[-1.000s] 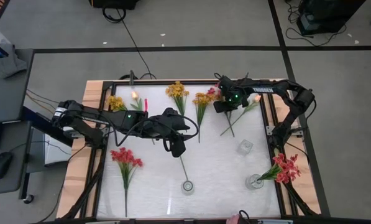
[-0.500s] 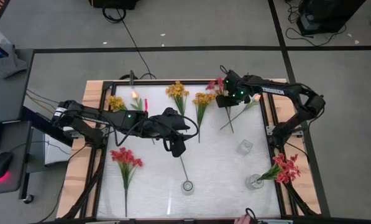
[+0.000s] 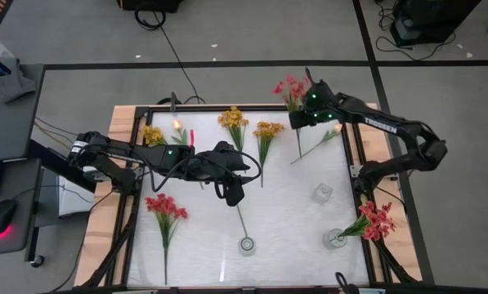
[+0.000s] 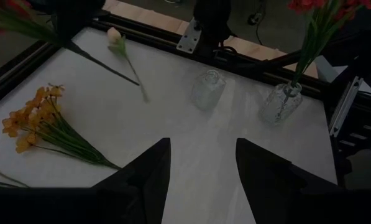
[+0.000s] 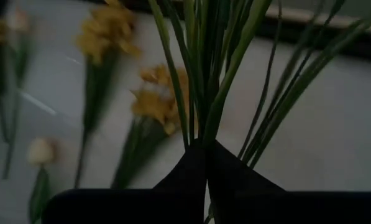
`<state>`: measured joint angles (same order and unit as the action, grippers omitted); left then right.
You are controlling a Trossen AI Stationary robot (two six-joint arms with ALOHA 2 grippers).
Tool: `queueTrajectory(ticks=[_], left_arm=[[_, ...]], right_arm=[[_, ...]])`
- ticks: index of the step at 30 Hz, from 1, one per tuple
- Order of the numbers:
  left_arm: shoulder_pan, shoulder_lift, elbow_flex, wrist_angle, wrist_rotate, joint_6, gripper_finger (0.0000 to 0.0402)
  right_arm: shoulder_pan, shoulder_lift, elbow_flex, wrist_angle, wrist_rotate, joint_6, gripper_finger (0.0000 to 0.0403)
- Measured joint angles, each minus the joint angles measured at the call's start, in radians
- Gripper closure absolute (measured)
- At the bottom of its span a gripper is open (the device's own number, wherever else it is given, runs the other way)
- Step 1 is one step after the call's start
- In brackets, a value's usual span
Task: Sort flowers into vase by color
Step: Put the top pink flowers into the bottom right transparent vase
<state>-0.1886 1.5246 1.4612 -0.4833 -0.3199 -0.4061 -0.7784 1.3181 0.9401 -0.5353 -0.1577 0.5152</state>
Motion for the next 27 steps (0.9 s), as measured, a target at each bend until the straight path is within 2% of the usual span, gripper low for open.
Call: queueTrajectory(ticks=[6,12,17,21,27], left_arm=[[0.0,0.0,0.0,0.0,0.0,-0.001,0.0214],[0.0,0.0,0.0,0.0,0.0,0.0,0.0214],[0.0,0.0,0.0,0.0,0.0,0.0,0.0214],[0.0,0.0,0.0,0.0,0.0,-0.001,0.0214],[0.0,0.0,0.0,0.0,0.0,0.0,0.0214]], right_arm=[[0.004,-0.049,0.0,0.077,-0.016,0.012,0.0392],[0.014,-0.117,0.0,0.12,-0.101,-0.005,0.0392],[0.024,-0.194,0.0,0.123,-0.219,-0.047,0.0392],[0.067,-0.271,0.0,0.123,-0.3,-0.049,0.0392],[0.195,-0.385,0.0,0.126,-0.311,-0.04,0.0392]])
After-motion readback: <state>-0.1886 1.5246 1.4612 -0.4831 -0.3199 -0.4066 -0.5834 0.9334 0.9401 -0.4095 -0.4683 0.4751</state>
